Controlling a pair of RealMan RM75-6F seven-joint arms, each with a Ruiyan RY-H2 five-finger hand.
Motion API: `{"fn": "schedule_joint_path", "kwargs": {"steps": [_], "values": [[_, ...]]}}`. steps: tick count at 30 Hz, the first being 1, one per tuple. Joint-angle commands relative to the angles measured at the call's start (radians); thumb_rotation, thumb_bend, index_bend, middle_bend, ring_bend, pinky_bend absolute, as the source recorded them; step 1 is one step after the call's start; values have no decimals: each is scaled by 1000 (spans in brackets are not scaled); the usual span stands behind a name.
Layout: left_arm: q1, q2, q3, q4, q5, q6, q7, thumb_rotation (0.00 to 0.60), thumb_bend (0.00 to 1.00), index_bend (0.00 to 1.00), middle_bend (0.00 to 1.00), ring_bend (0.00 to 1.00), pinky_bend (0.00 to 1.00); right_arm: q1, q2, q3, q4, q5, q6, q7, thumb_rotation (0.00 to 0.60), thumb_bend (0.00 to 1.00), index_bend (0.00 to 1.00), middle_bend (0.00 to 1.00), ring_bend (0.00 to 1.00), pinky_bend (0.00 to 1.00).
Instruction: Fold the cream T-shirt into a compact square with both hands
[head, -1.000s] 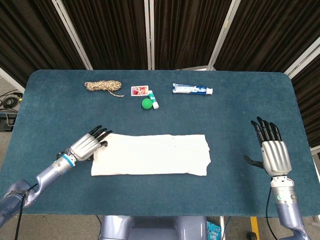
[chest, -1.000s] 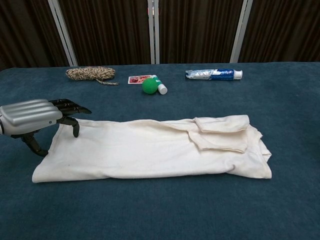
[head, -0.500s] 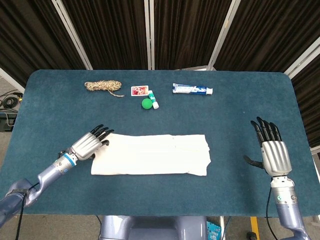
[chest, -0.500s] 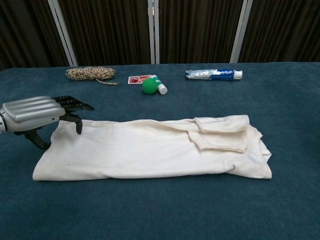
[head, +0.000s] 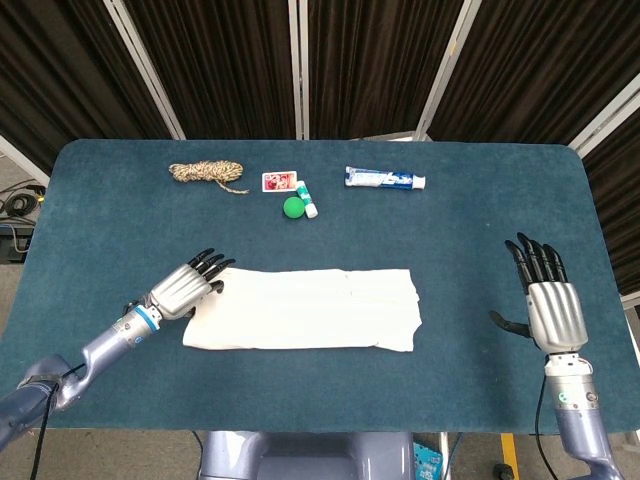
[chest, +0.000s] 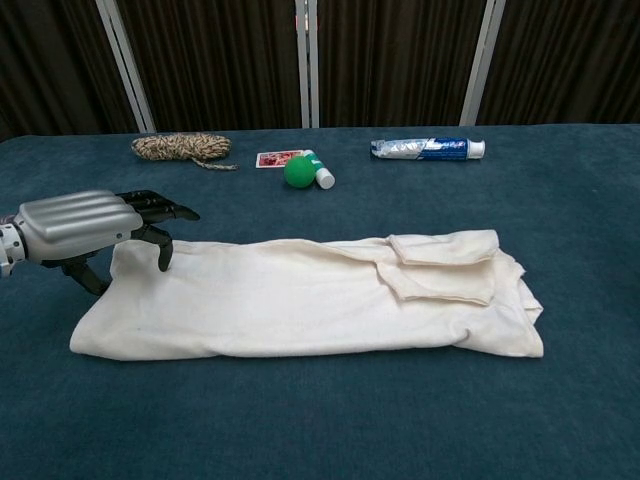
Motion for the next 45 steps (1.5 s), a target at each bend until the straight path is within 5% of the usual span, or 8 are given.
{"fn": "schedule_joint_path", "kwargs": {"steps": [1, 17, 28, 45], "values": [[-4, -1, -1, -3, -6, -10, 2, 600, 443, 458, 0, 0, 0, -1, 1, 1, -1, -2, 0, 1, 600, 0, 0, 0, 0, 0], [-14, -21, -3, 13, -19, -24, -4, 600, 447, 724, 0, 0, 0, -6, 3, 4, -6, -11, 3, 1, 600, 0, 0, 0, 0, 0], [-11, -18, -1, 15, -25, -17, -7, 600, 577, 833, 0, 0, 0, -7, 4, 5, -7, -14, 0, 1, 600, 0, 0, 0, 0, 0], [59, 79, 27, 33, -37, 40, -66, 600, 577, 844, 0, 0, 0, -6, 0, 3, -9, -22, -6, -3, 600, 0, 0, 0, 0, 0]]}}
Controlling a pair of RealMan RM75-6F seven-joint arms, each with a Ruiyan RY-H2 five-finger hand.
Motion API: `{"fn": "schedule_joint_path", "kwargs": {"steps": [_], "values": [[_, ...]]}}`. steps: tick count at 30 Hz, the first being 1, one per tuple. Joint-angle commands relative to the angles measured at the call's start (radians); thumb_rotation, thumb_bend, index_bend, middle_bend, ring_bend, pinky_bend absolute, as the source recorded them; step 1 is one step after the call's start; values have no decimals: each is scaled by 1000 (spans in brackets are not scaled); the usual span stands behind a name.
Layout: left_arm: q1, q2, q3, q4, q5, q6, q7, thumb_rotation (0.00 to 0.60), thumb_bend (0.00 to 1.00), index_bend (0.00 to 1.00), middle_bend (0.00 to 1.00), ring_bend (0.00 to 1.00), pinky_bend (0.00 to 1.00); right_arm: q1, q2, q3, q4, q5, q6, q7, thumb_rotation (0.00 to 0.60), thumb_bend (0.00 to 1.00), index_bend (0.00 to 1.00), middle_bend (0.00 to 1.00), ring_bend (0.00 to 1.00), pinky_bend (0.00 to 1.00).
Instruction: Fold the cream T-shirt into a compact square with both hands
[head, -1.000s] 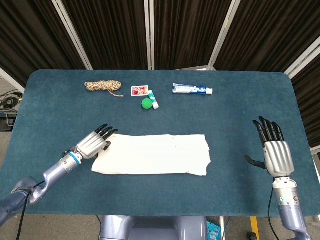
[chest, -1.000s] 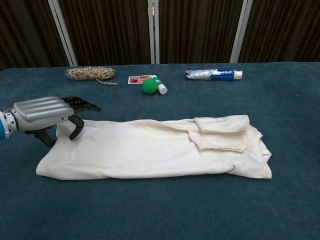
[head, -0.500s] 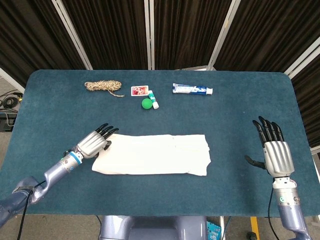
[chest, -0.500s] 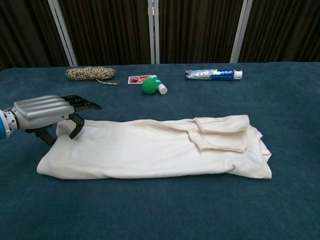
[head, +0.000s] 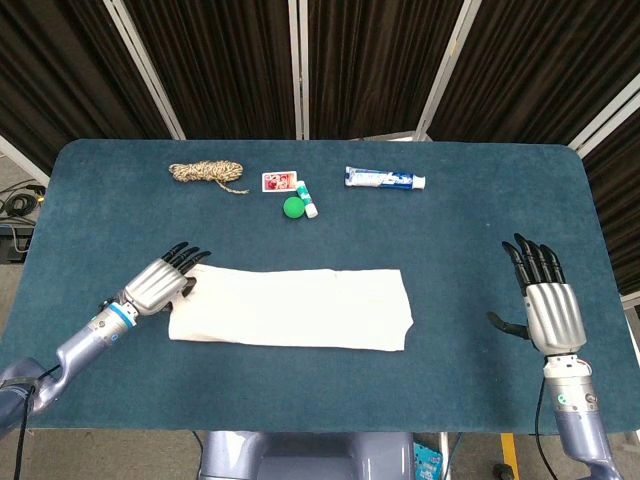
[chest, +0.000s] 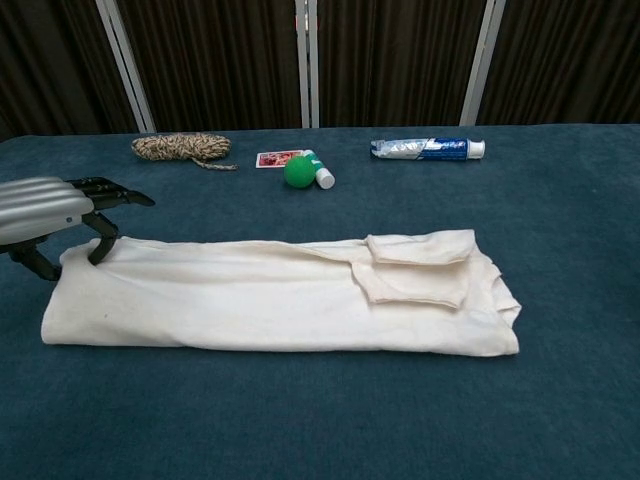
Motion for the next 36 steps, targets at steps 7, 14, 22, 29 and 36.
{"fn": "schedule_joint_path", "kwargs": {"steps": [7, 14, 22, 29, 36], "values": [[39, 30, 6, 45, -17, 13, -18, 600, 579, 844, 0, 0, 0, 4, -5, -3, 1, -6, -6, -2, 600, 0, 0, 0, 0, 0], [106, 59, 11, 123, -48, 13, -49, 600, 578, 844, 0, 0, 0, 26, -22, 2, 0, -11, -31, 0, 600, 0, 0, 0, 0, 0], [172, 76, 8, 232, -71, 30, -104, 600, 579, 843, 0, 0, 0, 37, -36, -4, -7, -17, -43, -28, 600, 0, 0, 0, 0, 0], [160, 63, -27, 274, -60, 160, -165, 600, 579, 844, 0, 0, 0, 15, -22, -21, 13, -47, -1, -80, 600, 0, 0, 0, 0, 0], [105, 46, -50, 228, -42, 201, -134, 600, 579, 845, 0, 0, 0, 4, -5, -21, 2, -53, 14, -60, 600, 0, 0, 0, 0, 0]]}}
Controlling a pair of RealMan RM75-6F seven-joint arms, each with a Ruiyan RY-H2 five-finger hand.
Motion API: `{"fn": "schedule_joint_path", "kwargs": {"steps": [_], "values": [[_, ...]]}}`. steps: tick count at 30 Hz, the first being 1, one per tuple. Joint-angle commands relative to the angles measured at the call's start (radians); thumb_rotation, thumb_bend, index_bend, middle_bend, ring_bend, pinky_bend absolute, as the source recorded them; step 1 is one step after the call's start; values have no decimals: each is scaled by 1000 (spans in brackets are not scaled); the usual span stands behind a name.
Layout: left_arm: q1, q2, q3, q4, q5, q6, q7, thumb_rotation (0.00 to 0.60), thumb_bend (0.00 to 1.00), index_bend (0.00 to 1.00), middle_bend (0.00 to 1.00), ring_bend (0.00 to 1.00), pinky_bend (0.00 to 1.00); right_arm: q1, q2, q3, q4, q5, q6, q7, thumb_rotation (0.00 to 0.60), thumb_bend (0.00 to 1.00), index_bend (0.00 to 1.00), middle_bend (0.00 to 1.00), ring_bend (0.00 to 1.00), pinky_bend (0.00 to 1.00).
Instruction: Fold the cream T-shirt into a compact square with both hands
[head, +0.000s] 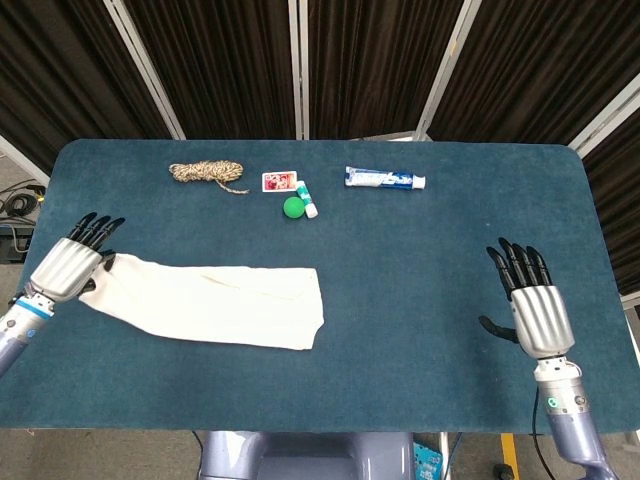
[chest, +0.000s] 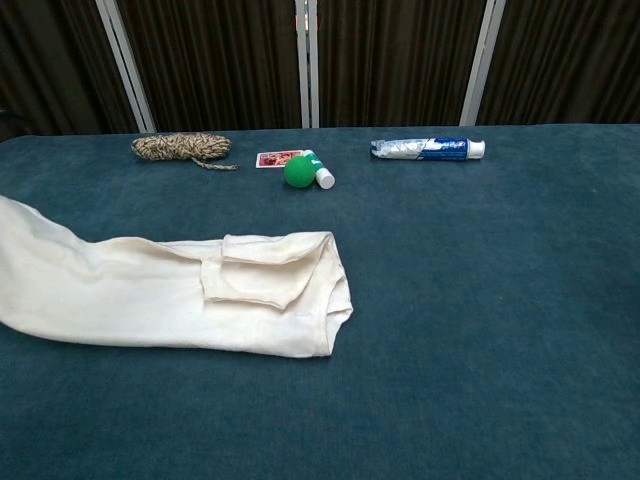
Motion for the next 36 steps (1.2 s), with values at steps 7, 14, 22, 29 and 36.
{"fn": "schedule_joint_path", "kwargs": {"steps": [7, 14, 22, 29, 36], "values": [[-109, -44, -22, -97, 41, -14, 137, 600, 579, 846, 0, 0, 0, -9, 23, 3, -14, -1, 8, 36, 600, 0, 0, 0, 0, 0], [-206, -106, -56, -207, 58, -60, 265, 600, 579, 846, 0, 0, 0, -22, 51, 16, -27, 13, 22, 78, 600, 0, 0, 0, 0, 0], [-255, -133, -66, -282, 67, -96, 328, 600, 579, 846, 0, 0, 0, -30, 65, 18, -33, 14, 27, 97, 600, 0, 0, 0, 0, 0], [-285, -159, -74, -315, 71, -121, 369, 600, 578, 845, 0, 0, 0, -33, 70, 21, -36, 16, 31, 104, 600, 0, 0, 0, 0, 0], [-311, -175, -76, -341, 77, -142, 398, 600, 578, 845, 0, 0, 0, -34, 73, 25, -37, 22, 28, 110, 600, 0, 0, 0, 0, 0]]}}
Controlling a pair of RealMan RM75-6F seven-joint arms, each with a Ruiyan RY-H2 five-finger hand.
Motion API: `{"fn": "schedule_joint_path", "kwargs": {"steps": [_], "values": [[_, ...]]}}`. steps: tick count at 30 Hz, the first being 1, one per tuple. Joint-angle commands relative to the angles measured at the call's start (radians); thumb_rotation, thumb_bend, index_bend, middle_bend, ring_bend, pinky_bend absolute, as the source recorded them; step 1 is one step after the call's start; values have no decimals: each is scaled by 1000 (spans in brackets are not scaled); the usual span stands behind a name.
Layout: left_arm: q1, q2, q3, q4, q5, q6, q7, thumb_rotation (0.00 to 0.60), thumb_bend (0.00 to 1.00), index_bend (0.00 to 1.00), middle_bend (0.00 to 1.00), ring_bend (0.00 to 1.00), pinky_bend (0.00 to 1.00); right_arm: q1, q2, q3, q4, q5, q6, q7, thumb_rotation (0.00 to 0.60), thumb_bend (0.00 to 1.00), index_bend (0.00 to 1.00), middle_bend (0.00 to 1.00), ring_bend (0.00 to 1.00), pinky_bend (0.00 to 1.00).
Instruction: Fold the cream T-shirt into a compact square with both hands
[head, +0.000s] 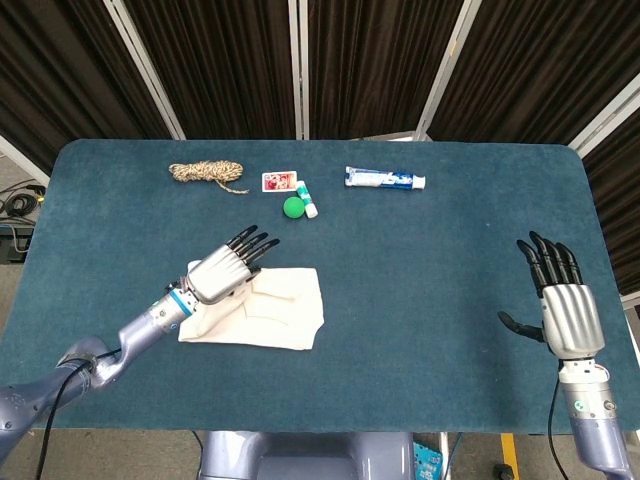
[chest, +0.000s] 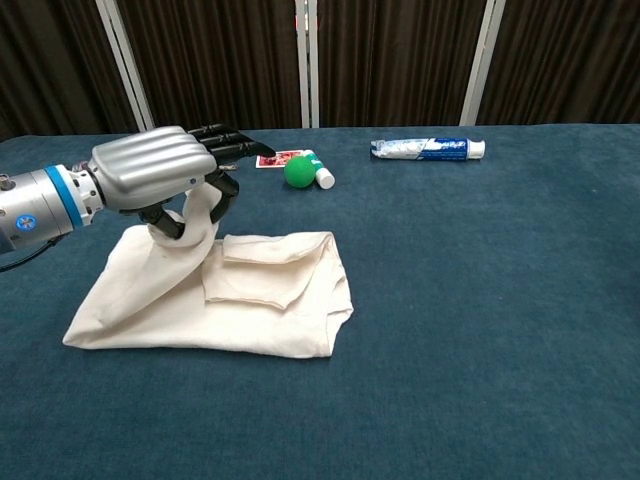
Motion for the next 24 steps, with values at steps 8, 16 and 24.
{"fn": "schedule_joint_path", "kwargs": {"steps": [8, 16, 24], "values": [[-31, -29, 2, -23, 10, -34, 38, 600, 577, 844, 0, 0, 0, -2, 3, 3, -2, 2, 2, 5, 600, 0, 0, 0, 0, 0], [-62, -75, 3, -33, 10, -93, 107, 600, 576, 838, 0, 0, 0, -4, 7, 3, -5, -1, 3, 9, 600, 0, 0, 0, 0, 0], [-83, -116, 1, 3, 2, -127, 123, 600, 576, 836, 0, 0, 0, -7, 12, 5, -5, 1, 3, 21, 600, 0, 0, 0, 0, 0]]}}
